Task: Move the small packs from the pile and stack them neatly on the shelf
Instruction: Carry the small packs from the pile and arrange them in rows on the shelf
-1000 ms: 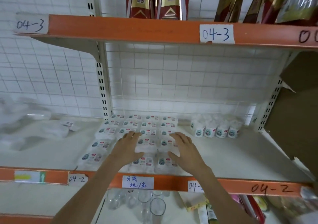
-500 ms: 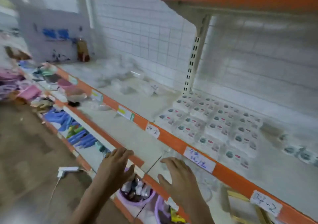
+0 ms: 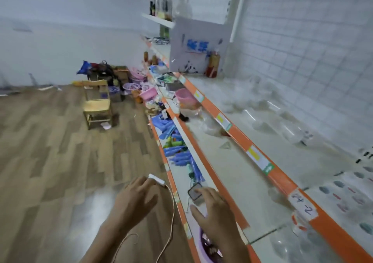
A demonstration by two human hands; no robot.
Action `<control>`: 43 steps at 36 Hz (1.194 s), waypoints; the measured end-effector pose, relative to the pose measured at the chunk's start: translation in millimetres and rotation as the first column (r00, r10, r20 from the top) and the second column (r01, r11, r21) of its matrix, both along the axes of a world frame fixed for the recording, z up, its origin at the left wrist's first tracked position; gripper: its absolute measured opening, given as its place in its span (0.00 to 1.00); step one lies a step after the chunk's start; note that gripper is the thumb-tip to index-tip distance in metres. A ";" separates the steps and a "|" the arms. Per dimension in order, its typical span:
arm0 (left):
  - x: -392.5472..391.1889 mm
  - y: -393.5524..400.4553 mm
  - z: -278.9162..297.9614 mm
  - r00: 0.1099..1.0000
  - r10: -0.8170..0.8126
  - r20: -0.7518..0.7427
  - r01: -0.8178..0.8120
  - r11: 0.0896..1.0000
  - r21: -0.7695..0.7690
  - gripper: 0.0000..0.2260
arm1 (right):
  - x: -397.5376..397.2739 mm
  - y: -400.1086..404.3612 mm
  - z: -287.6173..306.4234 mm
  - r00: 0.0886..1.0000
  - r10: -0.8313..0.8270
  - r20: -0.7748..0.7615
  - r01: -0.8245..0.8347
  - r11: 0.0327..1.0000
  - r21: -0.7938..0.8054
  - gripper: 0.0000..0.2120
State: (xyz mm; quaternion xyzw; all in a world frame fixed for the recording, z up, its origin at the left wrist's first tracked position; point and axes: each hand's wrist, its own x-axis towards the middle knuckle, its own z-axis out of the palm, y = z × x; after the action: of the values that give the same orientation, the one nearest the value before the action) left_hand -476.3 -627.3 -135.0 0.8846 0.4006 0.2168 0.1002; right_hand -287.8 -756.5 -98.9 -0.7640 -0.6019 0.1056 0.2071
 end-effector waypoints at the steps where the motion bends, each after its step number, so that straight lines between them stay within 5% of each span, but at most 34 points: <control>1: -0.7 14.2 1.2 1.000 0.003 0.019 -0.003 1.000 0.003 0.13 | 0.0 15.1 0.4 1.000 0.003 -0.005 -0.003 1.000 0.001 0.19; 13: 27.2 197.1 26.1 0.993 -0.116 0.013 0.115 0.991 0.072 0.12 | 5.7 179.9 17.8 0.993 -0.115 -0.008 0.115 0.993 -0.010 0.19; 23: 86.4 287.4 14.5 0.957 -0.289 0.002 0.287 0.951 -0.115 0.13 | 49.0 261.1 18.7 0.980 -0.199 -0.015 0.199 0.980 0.003 0.18; 35: 271.3 436.3 105.4 0.861 -0.502 0.077 0.493 0.863 0.113 0.16 | 211.5 366.8 94.4 0.917 -0.376 0.137 0.324 0.898 0.297 0.16; 43: 425.0 495.0 168.2 0.763 -0.645 -0.037 0.640 0.748 0.177 0.16 | 341.8 398.4 133.5 0.798 -0.584 0.148 0.537 0.801 0.267 0.16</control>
State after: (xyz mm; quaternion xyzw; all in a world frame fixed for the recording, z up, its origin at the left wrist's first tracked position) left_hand -51.3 -132.3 33.2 0.9706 0.0495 0.2161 0.0941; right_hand 54.1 -358.1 34.6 -0.8887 -0.3743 -0.1117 0.2401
